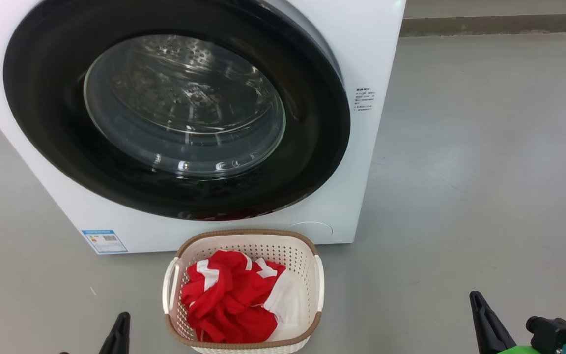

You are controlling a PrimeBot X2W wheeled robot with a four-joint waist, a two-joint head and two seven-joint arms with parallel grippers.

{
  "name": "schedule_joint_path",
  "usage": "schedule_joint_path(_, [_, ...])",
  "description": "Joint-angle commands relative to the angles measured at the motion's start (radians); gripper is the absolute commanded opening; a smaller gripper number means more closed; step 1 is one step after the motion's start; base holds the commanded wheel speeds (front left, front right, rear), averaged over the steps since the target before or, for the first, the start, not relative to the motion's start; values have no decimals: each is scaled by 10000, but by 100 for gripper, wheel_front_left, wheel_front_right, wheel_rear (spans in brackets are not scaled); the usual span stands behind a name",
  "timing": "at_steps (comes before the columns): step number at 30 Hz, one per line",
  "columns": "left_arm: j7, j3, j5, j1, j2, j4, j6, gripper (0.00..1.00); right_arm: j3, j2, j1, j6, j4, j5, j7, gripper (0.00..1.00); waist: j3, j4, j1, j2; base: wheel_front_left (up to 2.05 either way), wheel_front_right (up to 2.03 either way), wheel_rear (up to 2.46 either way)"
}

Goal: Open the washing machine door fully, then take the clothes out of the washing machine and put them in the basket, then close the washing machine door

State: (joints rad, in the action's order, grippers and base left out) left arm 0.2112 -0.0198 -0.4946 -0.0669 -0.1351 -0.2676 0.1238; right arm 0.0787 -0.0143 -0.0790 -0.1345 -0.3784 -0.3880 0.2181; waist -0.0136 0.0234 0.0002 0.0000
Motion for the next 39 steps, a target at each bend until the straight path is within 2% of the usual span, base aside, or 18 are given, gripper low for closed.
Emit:
schedule_joint_path(1, [-70,176,-295,197,-68,202,10,0,22,-71,211,4,304,-339,-61,0,0,-4,-1,0,0,0,0])
schedule_joint_path(39, [-1166,580,-4024,734,247,208,30,0,135,-170,785,16,657,-4424,-1181,0,36,-83,-2,0,0,0,0])
